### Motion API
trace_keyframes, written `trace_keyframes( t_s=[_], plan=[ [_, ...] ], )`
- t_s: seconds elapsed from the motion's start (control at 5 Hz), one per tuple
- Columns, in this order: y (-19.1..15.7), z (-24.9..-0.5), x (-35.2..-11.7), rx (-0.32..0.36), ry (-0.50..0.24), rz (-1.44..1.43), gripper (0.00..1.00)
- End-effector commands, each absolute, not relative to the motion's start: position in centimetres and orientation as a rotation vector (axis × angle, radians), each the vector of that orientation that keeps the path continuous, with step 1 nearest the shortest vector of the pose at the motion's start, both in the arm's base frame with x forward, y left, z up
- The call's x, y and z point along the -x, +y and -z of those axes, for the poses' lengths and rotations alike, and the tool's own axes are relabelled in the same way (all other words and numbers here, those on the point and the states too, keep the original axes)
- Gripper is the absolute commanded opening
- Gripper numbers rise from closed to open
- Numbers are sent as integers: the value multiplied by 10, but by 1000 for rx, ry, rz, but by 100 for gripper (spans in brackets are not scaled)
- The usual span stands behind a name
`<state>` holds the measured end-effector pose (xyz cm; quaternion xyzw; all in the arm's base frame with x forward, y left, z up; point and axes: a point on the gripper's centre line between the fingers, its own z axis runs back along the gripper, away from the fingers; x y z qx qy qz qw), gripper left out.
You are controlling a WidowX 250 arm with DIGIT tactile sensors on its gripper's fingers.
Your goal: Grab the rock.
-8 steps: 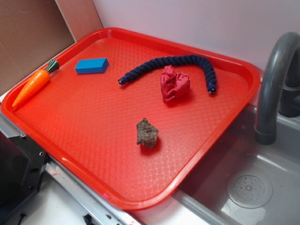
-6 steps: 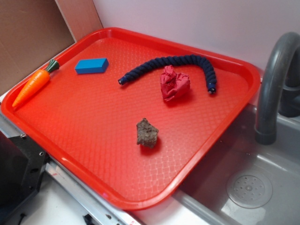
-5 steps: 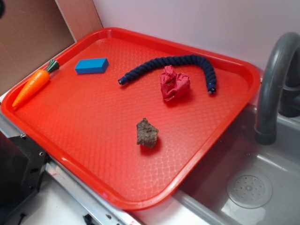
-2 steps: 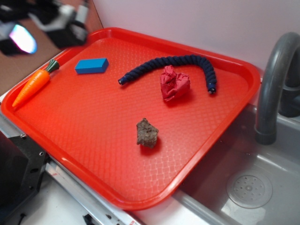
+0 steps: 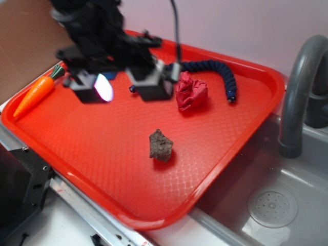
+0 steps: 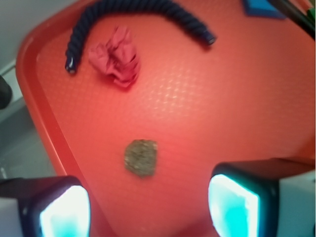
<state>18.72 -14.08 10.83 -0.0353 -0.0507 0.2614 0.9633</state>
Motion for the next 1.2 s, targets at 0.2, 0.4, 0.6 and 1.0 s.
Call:
trace_keyframes(
  t_s=[0.2,0.4,0.6,1.0],
  plan=[
    [-147,-39,-196,-48,-57,-539,100],
    [-142,-28,-196,-79,-53,-547,100],
    [-139,-23,-196,-88,-64,-553,100],
    [-137,-20,-191,-118,-91,-574,0]
  ],
)
